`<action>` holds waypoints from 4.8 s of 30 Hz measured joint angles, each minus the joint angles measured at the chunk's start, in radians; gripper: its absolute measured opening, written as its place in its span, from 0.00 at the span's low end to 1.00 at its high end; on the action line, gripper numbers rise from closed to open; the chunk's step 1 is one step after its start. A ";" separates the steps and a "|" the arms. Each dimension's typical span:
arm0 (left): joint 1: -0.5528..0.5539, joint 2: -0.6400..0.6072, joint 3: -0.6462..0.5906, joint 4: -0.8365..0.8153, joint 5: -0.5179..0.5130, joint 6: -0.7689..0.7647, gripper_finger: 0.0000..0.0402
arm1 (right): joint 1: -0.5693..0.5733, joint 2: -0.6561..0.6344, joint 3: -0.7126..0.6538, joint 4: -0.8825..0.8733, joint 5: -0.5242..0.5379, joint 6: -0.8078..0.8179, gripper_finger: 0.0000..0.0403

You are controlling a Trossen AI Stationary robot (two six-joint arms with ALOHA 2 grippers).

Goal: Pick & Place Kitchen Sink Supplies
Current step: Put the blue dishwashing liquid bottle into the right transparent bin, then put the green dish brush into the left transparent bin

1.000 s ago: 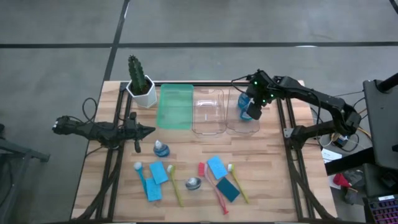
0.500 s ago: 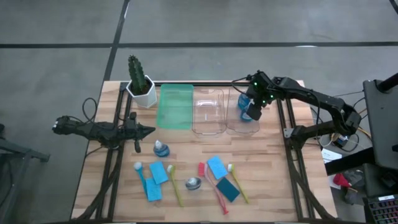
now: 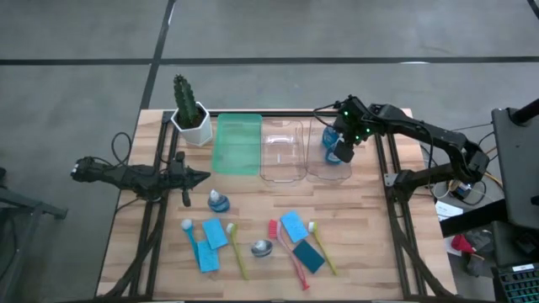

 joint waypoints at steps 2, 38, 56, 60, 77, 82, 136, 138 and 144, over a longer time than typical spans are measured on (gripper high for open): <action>0.000 0.000 0.000 0.000 0.000 0.000 0.01 | 0.000 0.000 0.000 0.000 0.002 -0.004 0.51; 0.000 0.000 0.000 0.000 0.000 0.000 0.01 | 0.166 -0.002 0.288 -0.113 -0.005 0.083 0.53; 0.000 0.000 0.000 0.000 0.000 0.000 0.01 | 0.509 0.002 0.299 -0.108 -0.002 0.313 0.52; 0.000 0.000 0.000 0.000 0.000 0.000 0.01 | 0.580 0.002 0.299 -0.108 0.003 0.371 0.52; 0.000 0.000 0.000 0.000 0.000 0.000 0.01 | 0.803 0.047 0.298 -0.097 0.033 0.543 0.52; 0.000 0.000 0.000 0.000 0.000 0.000 0.01 | 0.856 0.119 0.297 -0.096 0.018 0.597 0.52; 0.000 0.000 0.000 0.000 0.000 0.000 0.01 | 1.057 0.594 0.297 0.026 0.012 1.079 0.52; 0.000 0.000 0.000 0.000 0.000 0.000 0.01 | 1.061 0.595 0.297 0.032 0.015 1.090 0.52; 0.000 0.000 0.000 0.000 0.000 0.000 0.01 | 1.074 0.597 0.296 0.032 0.033 1.117 0.52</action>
